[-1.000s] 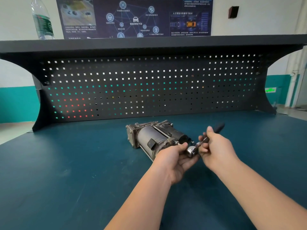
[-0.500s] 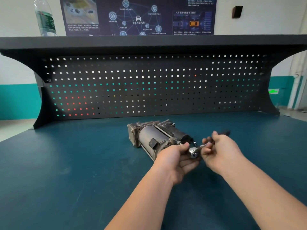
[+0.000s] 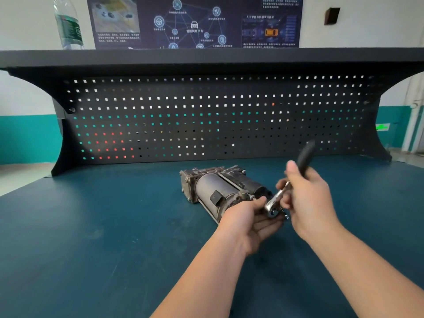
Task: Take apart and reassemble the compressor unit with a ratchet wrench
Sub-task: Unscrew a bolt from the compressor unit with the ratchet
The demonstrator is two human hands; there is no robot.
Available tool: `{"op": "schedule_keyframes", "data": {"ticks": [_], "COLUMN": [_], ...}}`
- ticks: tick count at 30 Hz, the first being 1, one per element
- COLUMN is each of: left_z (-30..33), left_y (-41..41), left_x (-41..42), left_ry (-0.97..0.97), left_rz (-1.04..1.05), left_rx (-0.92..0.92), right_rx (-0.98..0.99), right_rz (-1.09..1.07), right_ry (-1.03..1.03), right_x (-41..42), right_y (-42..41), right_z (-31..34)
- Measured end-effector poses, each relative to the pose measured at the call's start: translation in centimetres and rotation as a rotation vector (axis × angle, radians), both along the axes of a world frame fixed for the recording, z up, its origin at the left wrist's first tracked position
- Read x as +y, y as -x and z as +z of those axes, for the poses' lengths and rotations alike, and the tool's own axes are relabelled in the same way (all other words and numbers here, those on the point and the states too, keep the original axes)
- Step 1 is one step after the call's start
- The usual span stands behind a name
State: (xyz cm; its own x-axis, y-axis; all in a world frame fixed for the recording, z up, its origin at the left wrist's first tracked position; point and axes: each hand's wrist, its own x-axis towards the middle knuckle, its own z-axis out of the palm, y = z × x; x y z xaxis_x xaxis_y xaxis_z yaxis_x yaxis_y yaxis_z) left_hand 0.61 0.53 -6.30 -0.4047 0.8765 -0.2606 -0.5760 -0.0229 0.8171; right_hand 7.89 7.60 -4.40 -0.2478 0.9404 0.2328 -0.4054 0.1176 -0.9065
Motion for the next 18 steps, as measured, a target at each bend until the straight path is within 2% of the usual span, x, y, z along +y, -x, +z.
{"op": "schedule_keyframes", "data": {"ticks": [2,3,4,5,6,9,10,11,12,13,15,18], "left_z": [0.0,0.0,0.0,0.0,0.0,0.1,0.1,0.0,0.0,-0.1,-0.1,0.1], "left_y": [-0.2,-0.2,-0.3,-0.3,-0.4,-0.5,-0.5,-0.3,-0.2,0.0,0.2,-0.1], "left_x": [0.1,0.1,0.1,0.2,0.1,0.0,0.0,0.0,0.0,0.0,-0.1,-0.1], "left_ry": [-0.002,-0.001,0.002,0.004,0.004,-0.003,0.000,0.005,0.009,0.011,0.004,0.000], "left_rz": [-0.003,0.000,0.003,0.006,0.009,-0.008,-0.024,-0.032,-0.036,-0.035,-0.028,-0.014], "left_rx": [-0.010,-0.010,-0.011,-0.010,-0.010,0.018,0.033,0.041,0.042,0.041,0.020,0.006], "right_rx": [0.203,0.258,0.263,0.233,0.147,-0.348,-0.470,-0.515,-0.500,-0.450,-0.288,0.117], "right_rz": [0.143,0.167,0.166,0.148,0.100,-0.084,-0.106,-0.113,-0.117,-0.114,-0.109,0.075], "right_ry": [0.450,0.543,0.533,0.411,0.183,-0.710,-0.890,-0.968,-0.959,-0.882,-0.579,0.196], "right_x": [1.1,1.3,1.1,0.9,0.5,-1.6,-1.9,-2.3,-2.5,-2.6,-1.9,0.4], "right_y": [-0.2,-0.1,-0.1,-0.1,-0.1,-0.4,-0.3,-0.2,0.0,0.2,0.4,-0.2], "right_z": [-0.4,-0.6,-0.6,-0.6,-0.5,-0.2,-0.5,-0.7,-0.9,-0.9,-0.5,-0.1]}}
